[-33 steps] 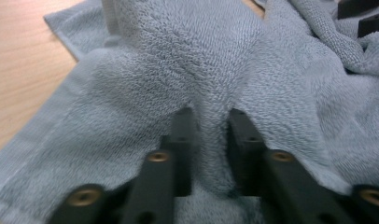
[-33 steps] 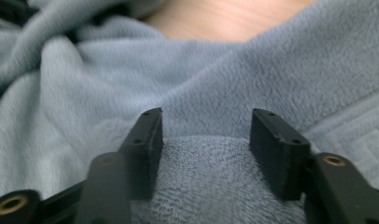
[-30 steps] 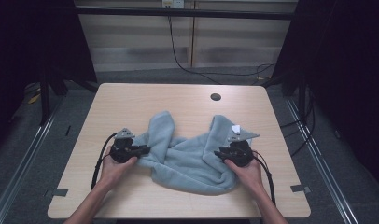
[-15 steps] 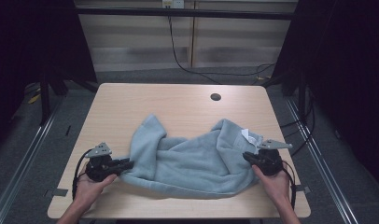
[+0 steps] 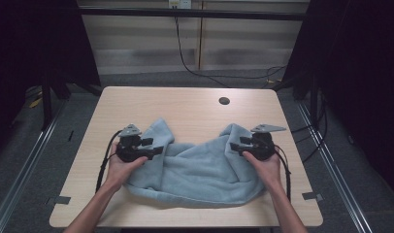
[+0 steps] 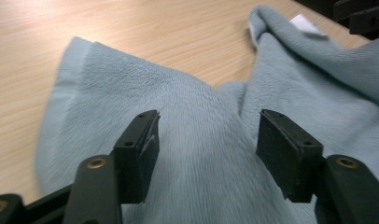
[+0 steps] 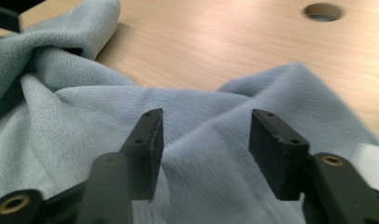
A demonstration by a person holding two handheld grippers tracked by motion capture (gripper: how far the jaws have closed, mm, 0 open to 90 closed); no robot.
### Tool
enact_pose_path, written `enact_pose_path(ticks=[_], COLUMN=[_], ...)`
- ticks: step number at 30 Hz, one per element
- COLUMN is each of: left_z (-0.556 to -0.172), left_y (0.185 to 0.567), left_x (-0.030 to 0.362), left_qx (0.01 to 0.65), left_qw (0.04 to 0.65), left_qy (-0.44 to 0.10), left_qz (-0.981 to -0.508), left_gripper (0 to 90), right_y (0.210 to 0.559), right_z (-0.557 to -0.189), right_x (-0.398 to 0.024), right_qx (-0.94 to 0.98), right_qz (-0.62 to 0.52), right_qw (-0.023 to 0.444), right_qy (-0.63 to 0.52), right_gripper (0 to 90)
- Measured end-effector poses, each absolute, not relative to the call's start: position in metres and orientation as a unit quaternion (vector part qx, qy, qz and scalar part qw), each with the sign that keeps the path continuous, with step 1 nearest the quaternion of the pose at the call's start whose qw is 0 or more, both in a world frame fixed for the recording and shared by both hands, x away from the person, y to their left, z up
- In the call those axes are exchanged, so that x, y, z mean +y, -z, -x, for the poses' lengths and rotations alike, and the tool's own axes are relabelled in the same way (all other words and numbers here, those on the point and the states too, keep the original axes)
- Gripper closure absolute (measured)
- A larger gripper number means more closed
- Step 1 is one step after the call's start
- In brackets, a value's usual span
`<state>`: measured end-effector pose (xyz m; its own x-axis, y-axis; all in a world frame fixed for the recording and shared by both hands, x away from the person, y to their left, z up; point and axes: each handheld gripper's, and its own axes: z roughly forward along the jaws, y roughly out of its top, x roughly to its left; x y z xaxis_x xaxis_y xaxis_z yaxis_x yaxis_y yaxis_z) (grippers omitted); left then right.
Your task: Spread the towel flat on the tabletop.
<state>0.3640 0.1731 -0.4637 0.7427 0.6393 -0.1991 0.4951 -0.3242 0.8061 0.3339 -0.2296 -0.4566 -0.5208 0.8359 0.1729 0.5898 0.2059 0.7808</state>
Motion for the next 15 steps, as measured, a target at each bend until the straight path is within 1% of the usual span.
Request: enact_pose_path(ticks=[1, 2, 3, 4, 6, 7, 9, 10, 11, 12, 13, 14, 15], left_z=[-0.367, -0.372, -0.372, -0.372, -0.372, -0.370, -0.368, -0.366, -0.363, -0.361, -0.360, -0.358, -0.358], left_y=[0.469, 0.480, 0.480, 0.488, 0.488, 0.482, 0.479, 0.476, 0.470, 0.468, 0.467, 0.467, 0.467], left_x=[0.168, 0.163, 0.163, 0.164, 0.168, 0.177, 0.182, 0.187, 0.203, 0.213, 0.222, 0.232, 0.232], left_qx=[0.355, 0.364, 0.364, 0.360, 0.368, 0.383, 0.383, 0.389, 0.403, 0.411, 0.419, 0.425, 0.425], left_qw=[0.453, 0.431, 0.431, 0.408, 0.408, 0.413, 0.413, 0.415, 0.419, 0.425, 0.431, 0.433, 0.433], left_qy=[-0.080, -0.076, -0.076, -0.090, -0.083, -0.088, -0.095, -0.103, -0.114, -0.115, -0.115, -0.115, -0.115], left_qz=[-0.814, -0.822, -0.822, -0.834, -0.831, -0.822, -0.821, -0.816, -0.806, -0.799, -0.790, -0.786, -0.786], left_gripper=[38.7, 39.5, 49.3, 60.7, 71.2, 74.6, 79.0, 79.6, 79.8, 80.0, 80.2, 80.3, 80.4], right_y=[0.457, 0.467, 0.467, 0.479, 0.489, 0.491, 0.490, 0.488, 0.486, 0.483, 0.480, 0.478, 0.475], right_z=[-0.334, -0.341, -0.341, -0.345, -0.345, -0.344, -0.342, -0.342, -0.341, -0.338, -0.337, -0.336, -0.334], right_x=[-0.230, -0.220, -0.220, -0.213, -0.210, -0.209, -0.211, -0.214, -0.216, -0.218, -0.222, -0.227, -0.232], right_qx=[0.763, 0.774, 0.774, 0.787, 0.796, 0.796, 0.794, 0.794, 0.792, 0.791, 0.789, 0.785, 0.780], right_qz=[-0.467, -0.470, -0.470, -0.477, -0.476, -0.478, -0.480, -0.481, -0.481, -0.482, -0.481, -0.485, -0.488], right_qw=[0.146, 0.138, 0.138, 0.134, 0.128, 0.132, 0.143, 0.147, 0.149, 0.164, 0.174, 0.179, 0.188], right_qy=[-0.423, -0.402, -0.402, -0.368, -0.351, -0.348, -0.343, -0.343, -0.345, -0.338, -0.339, -0.342, -0.343], right_gripper=[42.1, 38.5, 38.5, 33.6, 34.5, 37.9, 55.0, 63.4, 74.9, 81.7, 85.7, 87.4, 88.1])
